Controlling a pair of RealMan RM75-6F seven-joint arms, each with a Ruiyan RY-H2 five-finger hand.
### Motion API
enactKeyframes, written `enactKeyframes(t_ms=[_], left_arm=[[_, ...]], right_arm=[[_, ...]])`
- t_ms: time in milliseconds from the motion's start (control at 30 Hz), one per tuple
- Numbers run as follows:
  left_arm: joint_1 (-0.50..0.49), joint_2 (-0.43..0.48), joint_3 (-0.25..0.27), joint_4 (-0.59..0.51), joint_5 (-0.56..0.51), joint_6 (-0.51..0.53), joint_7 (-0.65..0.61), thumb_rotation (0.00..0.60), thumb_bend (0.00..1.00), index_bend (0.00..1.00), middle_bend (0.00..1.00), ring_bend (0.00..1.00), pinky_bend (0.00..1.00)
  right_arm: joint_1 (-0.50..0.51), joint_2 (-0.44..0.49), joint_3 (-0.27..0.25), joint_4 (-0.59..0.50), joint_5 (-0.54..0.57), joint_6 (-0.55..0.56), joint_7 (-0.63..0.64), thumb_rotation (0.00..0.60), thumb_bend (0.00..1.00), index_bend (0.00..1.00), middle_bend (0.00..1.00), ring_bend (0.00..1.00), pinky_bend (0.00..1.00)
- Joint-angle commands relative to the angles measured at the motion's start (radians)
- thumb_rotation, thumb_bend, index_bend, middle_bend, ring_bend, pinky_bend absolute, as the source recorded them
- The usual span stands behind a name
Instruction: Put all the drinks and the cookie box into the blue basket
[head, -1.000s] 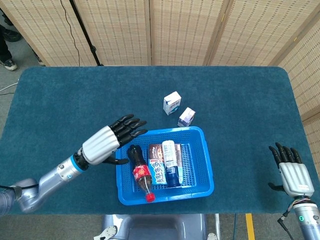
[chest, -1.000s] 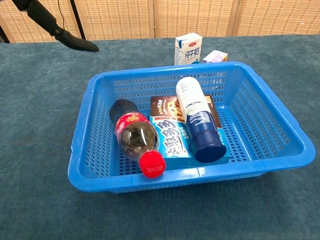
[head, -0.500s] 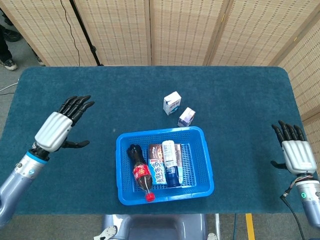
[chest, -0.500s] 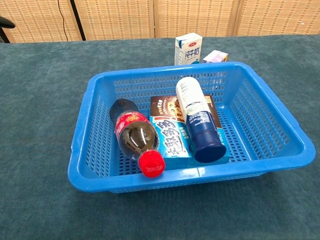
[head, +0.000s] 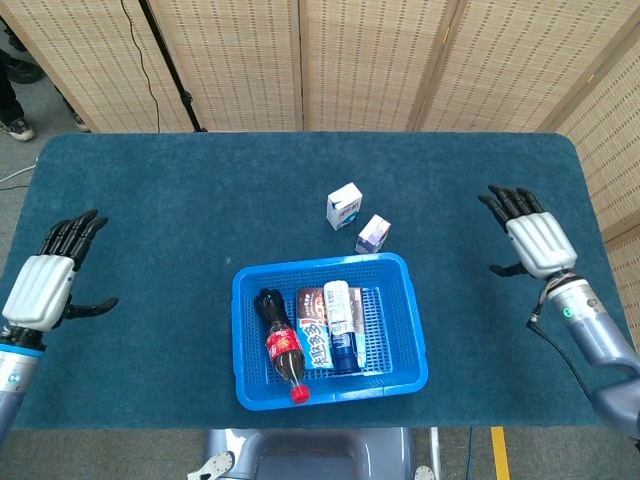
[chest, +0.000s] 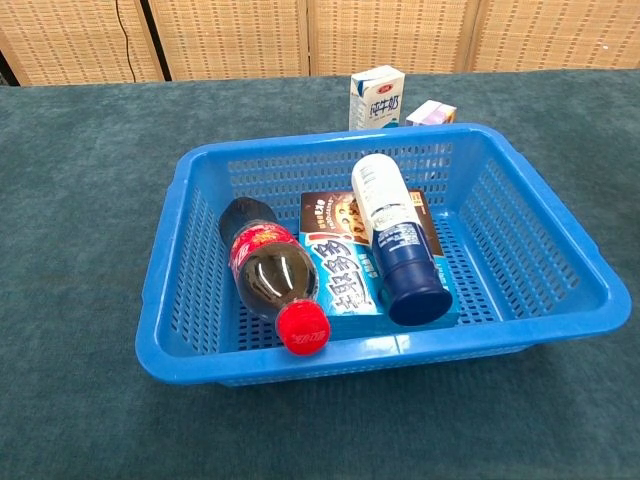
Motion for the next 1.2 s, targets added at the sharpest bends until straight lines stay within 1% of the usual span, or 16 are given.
enactKeyframes(t_ms=[33, 67, 200, 300, 400, 533, 667, 833, 1000, 1100, 1200], left_arm=[[0.036, -0.016, -0.006, -0.027, -0.048, 0.033, 0.080, 0.600, 0.05, 0.00, 0.00, 0.00, 0.00], [0.043, -0.021, -0.008, -0.035, -0.053, 0.036, 0.087, 0.600, 0.05, 0.00, 0.00, 0.00, 0.00], [0.053, -0.020, -0.017, -0.047, -0.044, 0.029, 0.092, 0.600, 0.06, 0.00, 0.00, 0.00, 0.00], [0.059, -0.025, -0.025, -0.042, -0.040, 0.024, 0.096, 0.600, 0.06, 0.00, 0.00, 0.00, 0.00], [0.060, -0.026, -0.035, -0.039, -0.051, 0.008, 0.099, 0.600, 0.06, 0.00, 0.00, 0.00, 0.00], [0.060, -0.026, -0.046, -0.036, -0.059, -0.014, 0.095, 0.600, 0.07, 0.00, 0.00, 0.00, 0.00], [0.062, -0.025, -0.061, -0.029, -0.066, -0.028, 0.090, 0.600, 0.07, 0.00, 0.00, 0.00, 0.00], [0.061, -0.026, -0.071, -0.022, -0.070, -0.048, 0.086, 0.600, 0.07, 0.00, 0.00, 0.00, 0.00], [0.059, -0.026, -0.080, -0.012, -0.075, -0.072, 0.082, 0.600, 0.07, 0.00, 0.00, 0.00, 0.00], [0.058, -0.026, -0.086, -0.004, -0.081, -0.085, 0.078, 0.600, 0.07, 0.00, 0.00, 0.00, 0.00], [0.058, -0.027, -0.091, 0.000, -0.085, -0.093, 0.078, 0.600, 0.08, 0.00, 0.00, 0.00, 0.00]], right_arm=[[0.129, -0.108, -0.029, 0.167, -0.131, -0.059, 0.170, 0.600, 0.00, 0.11, 0.00, 0.02, 0.11], [0.162, -0.132, -0.037, 0.201, -0.150, -0.078, 0.195, 0.600, 0.00, 0.12, 0.01, 0.03, 0.11], [0.243, -0.195, -0.060, 0.283, -0.185, -0.117, 0.243, 0.600, 0.00, 0.14, 0.04, 0.05, 0.12], [0.297, -0.248, -0.067, 0.348, -0.184, -0.160, 0.244, 0.600, 0.00, 0.15, 0.05, 0.06, 0.12], [0.339, -0.284, -0.073, 0.383, -0.171, -0.203, 0.264, 0.600, 0.00, 0.15, 0.06, 0.06, 0.12], [0.367, -0.312, -0.083, 0.410, -0.165, -0.213, 0.286, 0.600, 0.00, 0.17, 0.08, 0.08, 0.12], [0.382, -0.331, -0.102, 0.433, -0.169, -0.189, 0.311, 0.600, 0.00, 0.22, 0.11, 0.11, 0.13], [0.400, -0.346, -0.123, 0.450, -0.174, -0.188, 0.328, 0.600, 0.00, 0.22, 0.12, 0.13, 0.14], [0.423, -0.406, -0.139, 0.509, -0.157, -0.222, 0.321, 0.600, 0.00, 0.22, 0.15, 0.19, 0.16], [0.428, -0.440, -0.146, 0.547, -0.150, -0.220, 0.326, 0.600, 0.03, 0.23, 0.19, 0.23, 0.17], [0.429, -0.466, -0.153, 0.581, -0.148, -0.207, 0.332, 0.600, 0.08, 0.27, 0.25, 0.29, 0.21]])
